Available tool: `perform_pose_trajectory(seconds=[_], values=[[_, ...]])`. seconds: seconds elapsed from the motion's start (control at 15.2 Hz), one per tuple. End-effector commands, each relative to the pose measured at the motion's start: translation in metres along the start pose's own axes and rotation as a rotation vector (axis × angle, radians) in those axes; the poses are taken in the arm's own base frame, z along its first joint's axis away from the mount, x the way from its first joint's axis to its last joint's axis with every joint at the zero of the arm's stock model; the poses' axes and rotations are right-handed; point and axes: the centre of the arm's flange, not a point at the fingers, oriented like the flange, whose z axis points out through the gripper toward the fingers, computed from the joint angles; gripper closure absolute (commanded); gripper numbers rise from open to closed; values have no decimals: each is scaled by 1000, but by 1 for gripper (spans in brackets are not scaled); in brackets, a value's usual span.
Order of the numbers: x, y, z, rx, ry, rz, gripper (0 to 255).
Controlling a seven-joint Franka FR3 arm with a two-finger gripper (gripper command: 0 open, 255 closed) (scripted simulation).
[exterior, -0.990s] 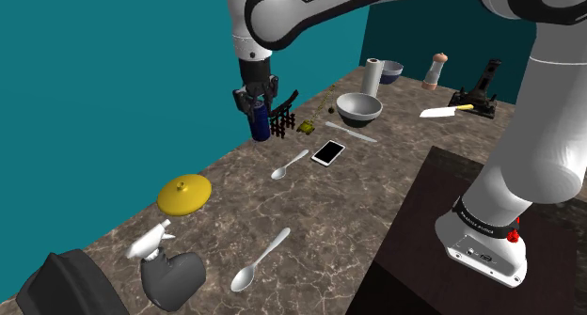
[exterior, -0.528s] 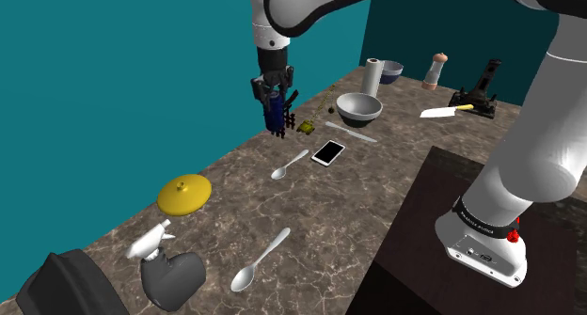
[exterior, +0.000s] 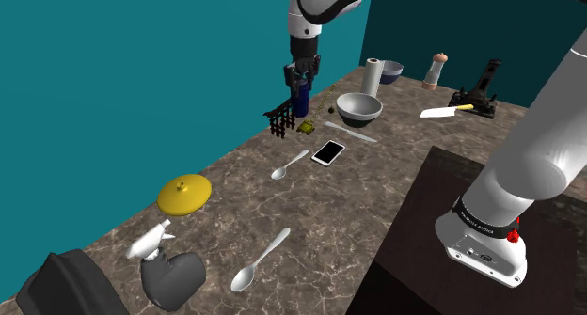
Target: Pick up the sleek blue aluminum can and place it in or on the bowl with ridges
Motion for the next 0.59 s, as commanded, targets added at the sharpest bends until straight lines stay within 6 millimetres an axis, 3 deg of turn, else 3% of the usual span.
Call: perform_pose_trajectory(seconds=[0.0, 0.53], values=[[-4, 26, 0, 0, 0, -1, 255], [-26, 129, -6, 0, 0, -1, 255]])
